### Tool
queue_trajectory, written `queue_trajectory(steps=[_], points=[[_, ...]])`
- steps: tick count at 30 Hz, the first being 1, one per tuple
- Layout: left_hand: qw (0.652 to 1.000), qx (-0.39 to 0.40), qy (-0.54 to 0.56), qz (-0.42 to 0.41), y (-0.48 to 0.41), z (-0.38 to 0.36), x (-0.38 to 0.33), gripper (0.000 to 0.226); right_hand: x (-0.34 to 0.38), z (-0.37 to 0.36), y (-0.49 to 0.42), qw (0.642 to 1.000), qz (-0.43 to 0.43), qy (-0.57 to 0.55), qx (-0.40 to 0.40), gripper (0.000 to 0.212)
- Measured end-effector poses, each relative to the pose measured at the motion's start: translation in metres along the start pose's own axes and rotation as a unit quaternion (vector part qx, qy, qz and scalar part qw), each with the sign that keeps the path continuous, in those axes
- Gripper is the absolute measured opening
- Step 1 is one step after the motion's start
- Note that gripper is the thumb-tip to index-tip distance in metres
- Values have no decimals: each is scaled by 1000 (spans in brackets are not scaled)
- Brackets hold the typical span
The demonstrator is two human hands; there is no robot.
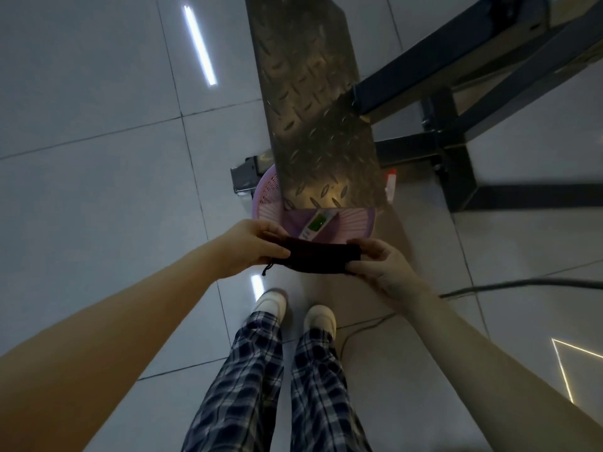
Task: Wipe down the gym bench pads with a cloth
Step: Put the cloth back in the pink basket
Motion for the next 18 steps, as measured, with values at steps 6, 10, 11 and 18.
queue_trajectory(steps=[6,10,11,18], points=[[996,-58,-59,-13,-72,-11,21,23,-31,26,-68,1000,13,-8,-20,35],[989,-109,-104,4,-121,-15,30,25,-45,23,-108,990,72,113,-45,31],[986,-118,-119,13,-135,-17,32,25,-49,22,-120,982,88,160,-57,32],[941,-187,-281,35,-209,-41,45,24,-72,19,-190,930,65,344,-111,39]])
Point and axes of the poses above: each hand's wrist, its own y-axis away from the middle knuckle, its own z-axis out of the back of the hand, x = y × z, the point moved 2 cm from there along -y, towards the middle knuckle, and after that the axes turned 13 degrees about -y, right-handed, at the moved point
